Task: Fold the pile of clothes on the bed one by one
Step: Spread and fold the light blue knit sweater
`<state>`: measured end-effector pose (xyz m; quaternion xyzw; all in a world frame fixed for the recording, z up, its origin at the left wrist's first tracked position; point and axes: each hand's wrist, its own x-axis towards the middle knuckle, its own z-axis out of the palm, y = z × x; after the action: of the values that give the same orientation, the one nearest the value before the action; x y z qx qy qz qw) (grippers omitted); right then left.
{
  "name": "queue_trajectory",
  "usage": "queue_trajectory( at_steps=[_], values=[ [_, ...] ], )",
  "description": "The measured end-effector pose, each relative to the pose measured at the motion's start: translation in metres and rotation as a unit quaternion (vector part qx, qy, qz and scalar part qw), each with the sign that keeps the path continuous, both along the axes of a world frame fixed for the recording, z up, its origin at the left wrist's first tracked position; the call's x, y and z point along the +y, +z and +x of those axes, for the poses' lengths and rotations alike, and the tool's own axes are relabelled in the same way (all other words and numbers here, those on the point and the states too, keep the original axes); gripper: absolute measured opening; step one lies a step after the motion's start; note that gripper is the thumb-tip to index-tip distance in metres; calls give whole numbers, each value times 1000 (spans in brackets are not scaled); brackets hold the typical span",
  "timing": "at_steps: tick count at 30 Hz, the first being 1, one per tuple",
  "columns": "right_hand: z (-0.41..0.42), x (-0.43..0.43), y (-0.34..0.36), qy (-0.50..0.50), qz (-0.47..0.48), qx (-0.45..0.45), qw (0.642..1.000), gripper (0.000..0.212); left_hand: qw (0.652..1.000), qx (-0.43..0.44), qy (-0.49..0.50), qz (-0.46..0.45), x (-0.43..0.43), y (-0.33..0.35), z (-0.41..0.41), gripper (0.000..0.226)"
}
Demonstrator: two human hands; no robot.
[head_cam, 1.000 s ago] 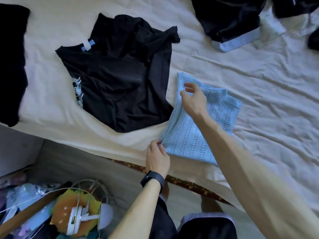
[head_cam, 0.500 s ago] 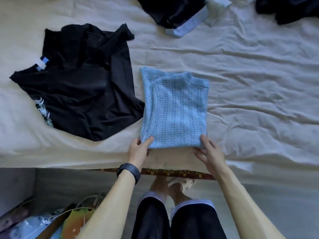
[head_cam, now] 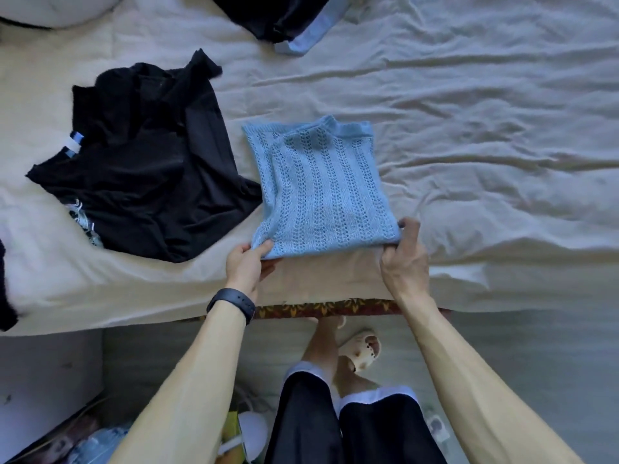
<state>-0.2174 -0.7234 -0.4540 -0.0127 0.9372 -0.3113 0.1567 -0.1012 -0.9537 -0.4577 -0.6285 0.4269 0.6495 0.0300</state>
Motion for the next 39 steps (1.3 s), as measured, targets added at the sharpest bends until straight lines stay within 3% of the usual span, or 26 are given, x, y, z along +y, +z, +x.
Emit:
queue_trajectory(
  at_steps=[6,12,16,18,22,27,32,37,39],
  values=[
    [42,19,-14,-30,-84,-14,996,44,999,-9,-16,38,30,8,24,4],
    [49,32,-2,-96,-122,20,988,50,1000,-1,-22,-8,46,14,43,7],
    [71,44,28,-176,-133,-78,972,48,1000,-2,-10,-17,59,31,63,26],
    [88,55,39,-206,-147,-124,960,50,1000,-3,16,-17,71,42,78,24],
    [120,78,55,-128,-88,-161,975,42,998,-6,54,-5,101,56,110,20],
    [130,103,50,-39,-44,-232,971,43,999,-39,20,-4,114,58,130,28],
    [100,101,53,-44,-119,-252,959,43,1000,7,-13,-11,95,62,116,32],
    [42,81,59,-125,-259,-289,913,27,995,68,-63,23,51,73,69,20],
    [15,66,52,-121,-268,-315,902,27,988,97,-102,55,30,71,43,33]
  ],
)
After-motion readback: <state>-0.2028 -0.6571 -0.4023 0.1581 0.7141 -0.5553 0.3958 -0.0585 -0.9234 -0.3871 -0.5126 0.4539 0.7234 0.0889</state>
